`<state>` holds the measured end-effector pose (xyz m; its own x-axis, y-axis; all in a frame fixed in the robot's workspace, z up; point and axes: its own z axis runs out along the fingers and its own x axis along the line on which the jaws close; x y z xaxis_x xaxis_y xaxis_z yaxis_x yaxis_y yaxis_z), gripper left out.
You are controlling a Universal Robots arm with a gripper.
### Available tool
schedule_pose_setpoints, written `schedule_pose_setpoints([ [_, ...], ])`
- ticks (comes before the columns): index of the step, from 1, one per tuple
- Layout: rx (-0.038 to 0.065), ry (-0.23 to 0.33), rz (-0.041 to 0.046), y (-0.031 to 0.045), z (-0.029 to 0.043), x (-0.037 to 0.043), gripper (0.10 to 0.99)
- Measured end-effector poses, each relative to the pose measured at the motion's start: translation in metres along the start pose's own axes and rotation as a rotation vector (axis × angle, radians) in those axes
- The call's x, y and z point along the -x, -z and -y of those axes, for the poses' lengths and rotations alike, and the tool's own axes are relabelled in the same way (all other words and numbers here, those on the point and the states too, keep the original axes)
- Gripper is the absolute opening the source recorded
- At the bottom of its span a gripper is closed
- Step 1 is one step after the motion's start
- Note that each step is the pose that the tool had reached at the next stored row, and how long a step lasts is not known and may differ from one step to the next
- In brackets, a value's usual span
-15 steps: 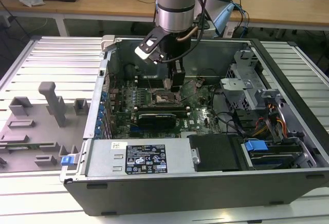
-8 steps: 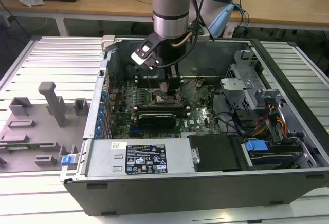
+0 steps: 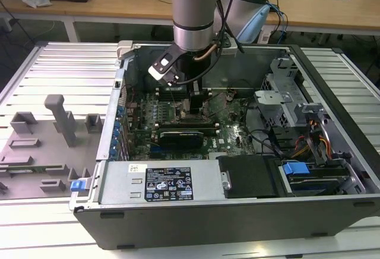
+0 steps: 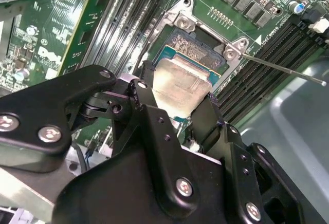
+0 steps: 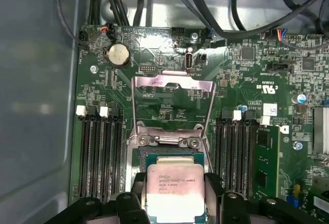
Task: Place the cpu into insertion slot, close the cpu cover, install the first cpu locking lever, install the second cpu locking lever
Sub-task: 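Place the cpu into insertion slot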
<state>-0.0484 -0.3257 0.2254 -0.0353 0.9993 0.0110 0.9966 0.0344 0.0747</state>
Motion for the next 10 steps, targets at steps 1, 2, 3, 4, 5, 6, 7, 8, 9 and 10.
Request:
schedule_pose_setpoints([
  [1,0.0,-0.002,0.0001,-0.0013,0.0004,-0.0004,0.541],
  [2,0.0,-0.002,0.0002,-0.0021,0.0008,-0.0008,0.541],
  [3,0.0,-0.004,0.0004,-0.0038,0.0014,-0.0015,0.541],
  [4,0.0,-0.005,0.0007,-0.0058,0.002,-0.0023,0.541],
  [5,0.0,-0.009,0.0011,-0.0088,0.0027,-0.0028,0.541],
  [6,0.0,-0.012,0.0013,-0.01,0.003,-0.0029,0.541],
  [7,0.0,-0.016,0.0017,-0.0116,0.0033,-0.0032,0.541],
  [8,0.0,-0.021,0.0021,-0.0134,0.0037,-0.0037,0.541],
  [9,0.0,-0.024,0.0023,-0.0145,0.0039,-0.0042,0.541],
  [10,0.0,-0.029,0.0027,-0.0165,0.0043,-0.0049,0.541],
])
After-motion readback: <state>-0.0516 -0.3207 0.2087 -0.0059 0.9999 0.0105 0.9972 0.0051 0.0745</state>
